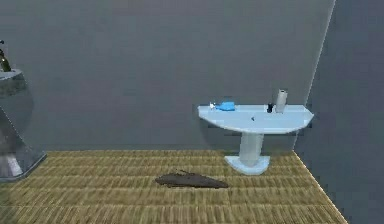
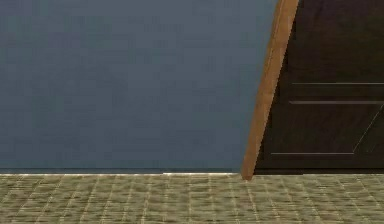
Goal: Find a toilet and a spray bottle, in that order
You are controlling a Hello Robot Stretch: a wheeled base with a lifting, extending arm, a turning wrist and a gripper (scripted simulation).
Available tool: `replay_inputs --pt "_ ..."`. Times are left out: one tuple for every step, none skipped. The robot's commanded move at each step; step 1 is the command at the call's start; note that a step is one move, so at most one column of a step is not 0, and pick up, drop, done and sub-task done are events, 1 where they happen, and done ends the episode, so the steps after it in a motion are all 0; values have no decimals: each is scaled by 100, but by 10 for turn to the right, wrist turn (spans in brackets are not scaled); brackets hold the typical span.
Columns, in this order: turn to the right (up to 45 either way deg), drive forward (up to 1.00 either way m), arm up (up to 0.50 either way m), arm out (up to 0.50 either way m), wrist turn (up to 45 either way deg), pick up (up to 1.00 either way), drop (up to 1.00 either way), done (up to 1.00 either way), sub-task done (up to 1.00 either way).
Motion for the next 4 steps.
replay_inputs --pt "30 0 0 0 0 0 0 0 0" --pt "0 45 0 0 0 0 0 0 0" --pt "-390 0 0 0 0 0 0 0 0" --pt "0 15 0 0 0 0 0 0 0"
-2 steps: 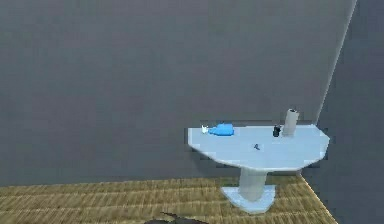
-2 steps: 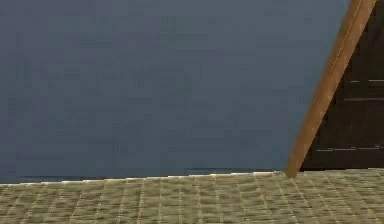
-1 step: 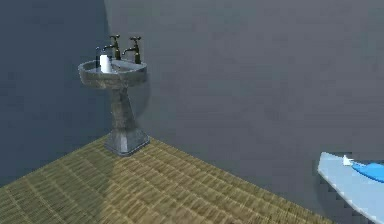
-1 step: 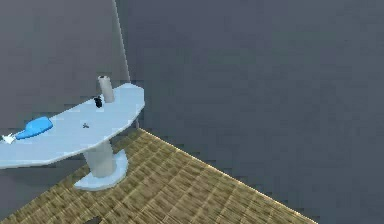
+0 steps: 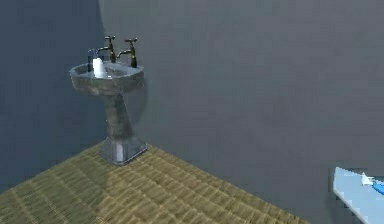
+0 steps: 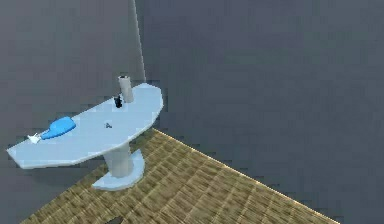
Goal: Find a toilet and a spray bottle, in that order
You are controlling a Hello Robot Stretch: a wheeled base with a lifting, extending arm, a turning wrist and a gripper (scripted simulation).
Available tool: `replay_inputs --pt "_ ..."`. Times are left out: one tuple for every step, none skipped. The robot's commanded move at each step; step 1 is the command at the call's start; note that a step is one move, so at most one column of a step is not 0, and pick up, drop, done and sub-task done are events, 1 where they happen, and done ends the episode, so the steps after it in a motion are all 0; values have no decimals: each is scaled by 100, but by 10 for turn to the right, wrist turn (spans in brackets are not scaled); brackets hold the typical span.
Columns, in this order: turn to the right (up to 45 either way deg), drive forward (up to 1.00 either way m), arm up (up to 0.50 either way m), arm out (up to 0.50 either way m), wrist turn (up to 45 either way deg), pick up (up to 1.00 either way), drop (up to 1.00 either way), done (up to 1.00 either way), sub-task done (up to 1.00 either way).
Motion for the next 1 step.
replay_inputs --pt "420 0 0 0 0 0 0 0 0"
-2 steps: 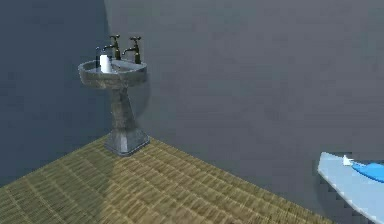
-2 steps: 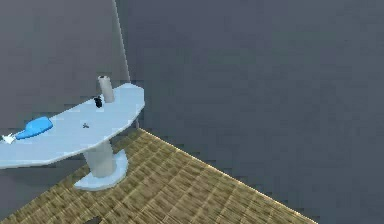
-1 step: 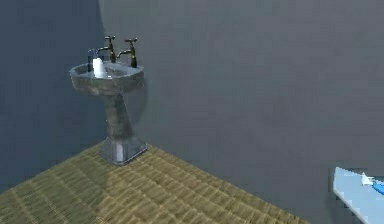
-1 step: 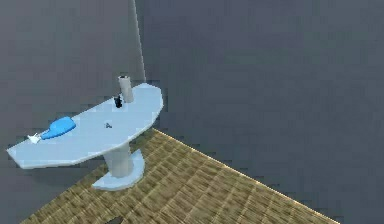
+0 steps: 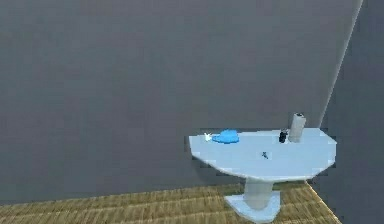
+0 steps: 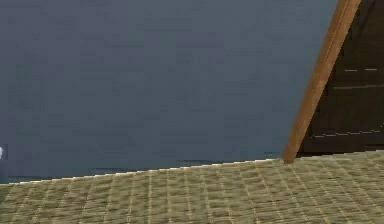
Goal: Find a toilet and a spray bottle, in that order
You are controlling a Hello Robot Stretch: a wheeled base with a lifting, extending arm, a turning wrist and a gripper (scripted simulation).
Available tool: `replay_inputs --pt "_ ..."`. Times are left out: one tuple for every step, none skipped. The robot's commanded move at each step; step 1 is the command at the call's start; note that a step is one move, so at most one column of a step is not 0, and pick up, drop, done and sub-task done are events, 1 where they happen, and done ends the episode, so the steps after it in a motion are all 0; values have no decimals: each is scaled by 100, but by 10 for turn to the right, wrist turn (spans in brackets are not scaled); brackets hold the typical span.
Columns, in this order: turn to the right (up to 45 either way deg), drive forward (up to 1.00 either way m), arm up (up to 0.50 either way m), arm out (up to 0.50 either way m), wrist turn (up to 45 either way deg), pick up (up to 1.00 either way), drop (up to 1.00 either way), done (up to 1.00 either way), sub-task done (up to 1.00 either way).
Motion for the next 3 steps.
replay_inputs --pt "0 40 0 0 0 0 0 0 0" --pt "180 0 0 0 0 0 0 0 0" --pt "0 0 0 0 0 0 0 100 0"
